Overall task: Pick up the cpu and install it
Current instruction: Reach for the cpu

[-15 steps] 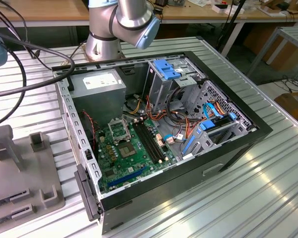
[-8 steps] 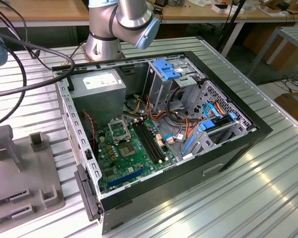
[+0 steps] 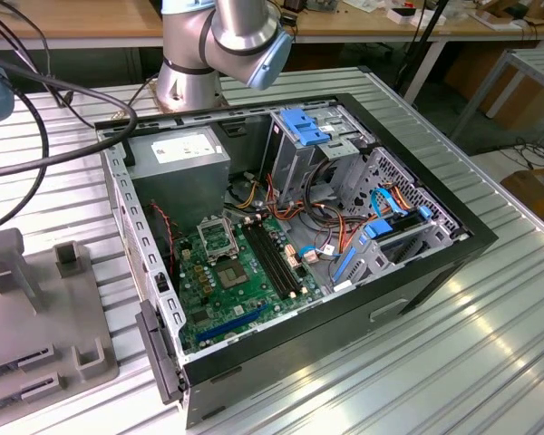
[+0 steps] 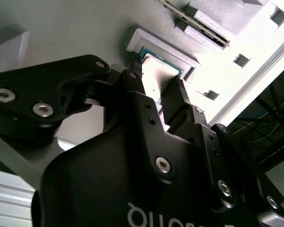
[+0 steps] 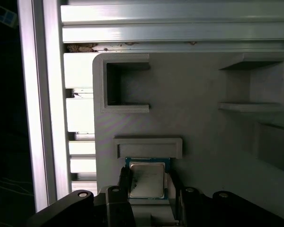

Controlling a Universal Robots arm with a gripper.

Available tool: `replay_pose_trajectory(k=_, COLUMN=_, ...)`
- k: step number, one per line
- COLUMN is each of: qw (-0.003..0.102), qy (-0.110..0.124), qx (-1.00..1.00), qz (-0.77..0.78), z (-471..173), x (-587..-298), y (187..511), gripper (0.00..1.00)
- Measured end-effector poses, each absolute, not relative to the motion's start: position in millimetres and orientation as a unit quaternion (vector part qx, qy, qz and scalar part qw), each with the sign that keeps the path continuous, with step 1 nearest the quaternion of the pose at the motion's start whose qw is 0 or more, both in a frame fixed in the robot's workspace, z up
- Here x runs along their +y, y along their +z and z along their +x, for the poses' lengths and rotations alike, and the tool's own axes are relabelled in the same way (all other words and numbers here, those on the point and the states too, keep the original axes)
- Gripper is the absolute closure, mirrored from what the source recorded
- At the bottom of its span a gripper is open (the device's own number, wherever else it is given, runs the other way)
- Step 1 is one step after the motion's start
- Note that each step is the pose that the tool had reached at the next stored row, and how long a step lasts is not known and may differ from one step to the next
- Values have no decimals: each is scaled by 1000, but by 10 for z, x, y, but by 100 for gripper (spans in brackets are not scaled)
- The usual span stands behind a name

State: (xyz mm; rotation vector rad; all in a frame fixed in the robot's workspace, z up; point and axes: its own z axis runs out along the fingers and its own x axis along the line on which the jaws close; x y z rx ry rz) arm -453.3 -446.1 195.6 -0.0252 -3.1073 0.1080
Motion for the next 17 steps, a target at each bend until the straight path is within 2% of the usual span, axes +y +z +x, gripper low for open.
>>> replay_pose_trajectory(k=17, qw=16, qy=35, qx=-999, qz=-8, z=-4527, x=-4461, y=2040, gripper=58)
